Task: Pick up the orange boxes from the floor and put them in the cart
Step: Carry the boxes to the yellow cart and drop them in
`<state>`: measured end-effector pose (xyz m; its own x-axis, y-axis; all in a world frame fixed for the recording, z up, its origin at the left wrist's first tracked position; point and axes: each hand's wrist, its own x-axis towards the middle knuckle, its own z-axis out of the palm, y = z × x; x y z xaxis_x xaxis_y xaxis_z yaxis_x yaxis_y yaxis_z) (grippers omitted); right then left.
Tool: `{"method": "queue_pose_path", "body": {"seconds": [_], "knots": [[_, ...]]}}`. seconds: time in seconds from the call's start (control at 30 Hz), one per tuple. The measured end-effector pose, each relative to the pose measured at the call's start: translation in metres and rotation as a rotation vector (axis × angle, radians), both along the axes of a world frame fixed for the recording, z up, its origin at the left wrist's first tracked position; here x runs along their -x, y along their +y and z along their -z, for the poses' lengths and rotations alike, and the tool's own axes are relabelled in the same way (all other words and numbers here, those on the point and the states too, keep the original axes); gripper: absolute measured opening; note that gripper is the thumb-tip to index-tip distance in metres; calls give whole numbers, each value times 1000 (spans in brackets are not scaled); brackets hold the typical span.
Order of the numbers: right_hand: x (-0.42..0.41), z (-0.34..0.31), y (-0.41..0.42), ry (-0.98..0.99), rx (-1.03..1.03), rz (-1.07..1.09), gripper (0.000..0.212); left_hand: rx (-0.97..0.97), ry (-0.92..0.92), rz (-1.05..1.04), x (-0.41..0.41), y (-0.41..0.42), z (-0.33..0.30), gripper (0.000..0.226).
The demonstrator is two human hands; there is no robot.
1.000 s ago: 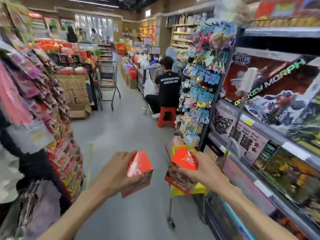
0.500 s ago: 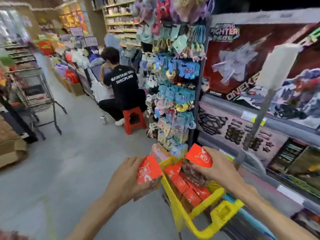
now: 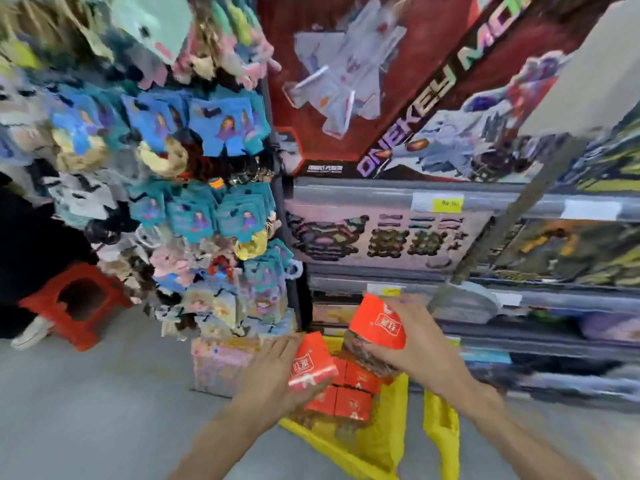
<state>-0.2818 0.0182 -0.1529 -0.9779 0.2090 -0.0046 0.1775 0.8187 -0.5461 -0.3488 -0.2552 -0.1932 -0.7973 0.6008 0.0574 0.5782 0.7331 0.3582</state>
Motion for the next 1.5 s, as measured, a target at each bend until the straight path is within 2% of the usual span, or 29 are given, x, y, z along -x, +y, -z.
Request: {"method": "queue_pose_path", "body": {"seconds": [0.1,0.17,0.27,0.4,0.5,0.6,0.7,0.9,1.03,1.2,1.37,1.5], "knots": [[1,35,-6,-66,4,165,116,50,-66,110,44,16,49,89],[1,63,-10,-104,31,255,120,77,-64,203,71,27,86,83],[4,104,-16,-169,31,334,114,128,-48,276,106,44,144,81],[13,163,-15,-251,47,369,115,209,-93,297,141,56,225,88],[16,202,-14,-241,61,326,103,284,-98,316,156,59,276,95],[20,232,-13,-276,83,289,96,318,-69,304,160,64,302,92],[27,258,-14,-275,52,248,95,283,-33,247,163,71,308,95],[54,301,-7,-320,-79,114,97,342,-45,278,162,69,307,105],[83,314,4,-371,-184,-44,95,334,-31,321,161,72,305,102],[113,320,15,-381,-286,-138,95,318,-40,356,163,76,307,98],[120,338,13,-433,-287,-215,97,276,-76,379,167,82,309,95],[116,343,12,-388,-292,-221,96,275,-84,380,167,82,310,98]]}}
